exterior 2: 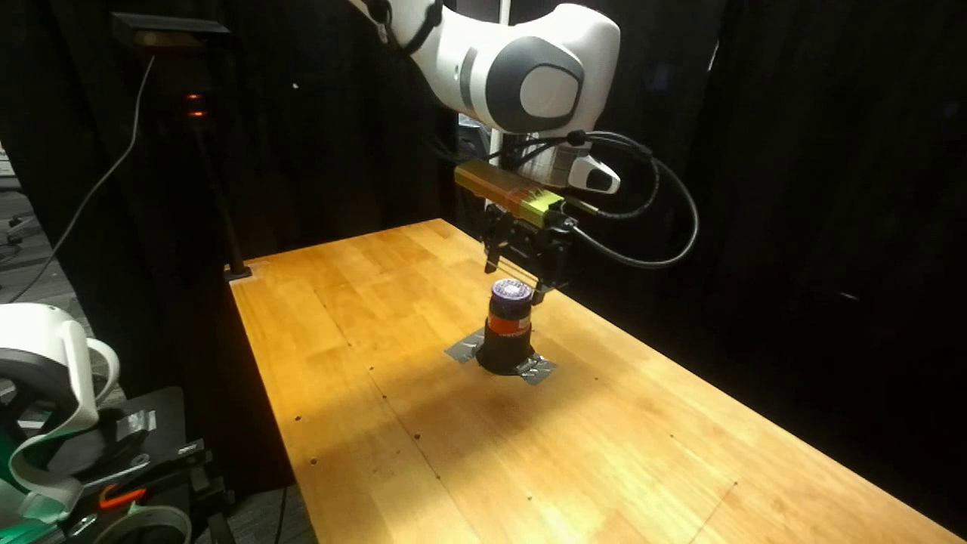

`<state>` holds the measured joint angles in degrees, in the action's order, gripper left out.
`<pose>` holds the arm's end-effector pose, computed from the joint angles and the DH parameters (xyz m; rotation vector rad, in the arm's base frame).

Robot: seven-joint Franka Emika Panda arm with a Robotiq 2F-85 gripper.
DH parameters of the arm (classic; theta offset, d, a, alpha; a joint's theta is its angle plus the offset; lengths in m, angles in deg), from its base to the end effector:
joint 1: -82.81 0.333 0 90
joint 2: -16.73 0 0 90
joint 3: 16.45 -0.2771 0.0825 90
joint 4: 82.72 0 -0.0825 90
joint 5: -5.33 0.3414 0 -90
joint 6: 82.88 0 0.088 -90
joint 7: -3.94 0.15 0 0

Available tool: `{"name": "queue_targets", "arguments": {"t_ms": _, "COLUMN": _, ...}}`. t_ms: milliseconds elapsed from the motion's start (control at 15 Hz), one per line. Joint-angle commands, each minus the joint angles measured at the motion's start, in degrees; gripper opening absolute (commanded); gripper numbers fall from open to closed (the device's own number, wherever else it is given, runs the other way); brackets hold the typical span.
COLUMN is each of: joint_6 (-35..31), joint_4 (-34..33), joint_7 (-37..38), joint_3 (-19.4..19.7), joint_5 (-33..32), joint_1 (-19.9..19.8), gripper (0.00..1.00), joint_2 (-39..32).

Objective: Put the rubber band on the jar.

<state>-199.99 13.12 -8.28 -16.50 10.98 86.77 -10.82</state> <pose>0.6010 0.0513 0.2632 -3.0236 -0.3545 0.1572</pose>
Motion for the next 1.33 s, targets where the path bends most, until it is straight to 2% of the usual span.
{"name": "queue_targets", "arguments": {"t_ms": 0, "joint_6": 3.56, "joint_4": -14.22, "joint_7": 2.82, "joint_3": -1.68, "joint_5": -1.5, "joint_1": -0.54, "gripper": 1.0, "joint_2": -10.03}}
{"name": "queue_targets", "arguments": {"t_ms": 400, "joint_6": 11.13, "joint_4": -31.41, "joint_7": 5.04, "joint_3": -2.48, "joint_5": -1.58, "joint_1": -0.14, "gripper": 1.0, "joint_2": -21.14}}
{"name": "queue_targets", "arguments": {"t_ms": 600, "joint_6": 15.32, "joint_4": -37.17, "joint_7": 5.69, "joint_3": -2.77, "joint_5": -1.49, "joint_1": 0.12, "gripper": 1.0, "joint_2": -24.44}}
{"name": "queue_targets", "arguments": {"t_ms": 867, "joint_6": 18.52, "joint_4": -42.33, "joint_7": 7.19, "joint_3": -2.51, "joint_5": -2.13, "joint_1": 1.08, "gripper": 1.0, "joint_2": -28.11}}
{"name": "queue_targets", "arguments": {"t_ms": 1267, "joint_6": 23.47, "joint_4": -46.28, "joint_7": 8.26, "joint_3": -2.1, "joint_5": -3.63, "joint_1": 2.15, "gripper": 1.0, "joint_2": -31.19}}
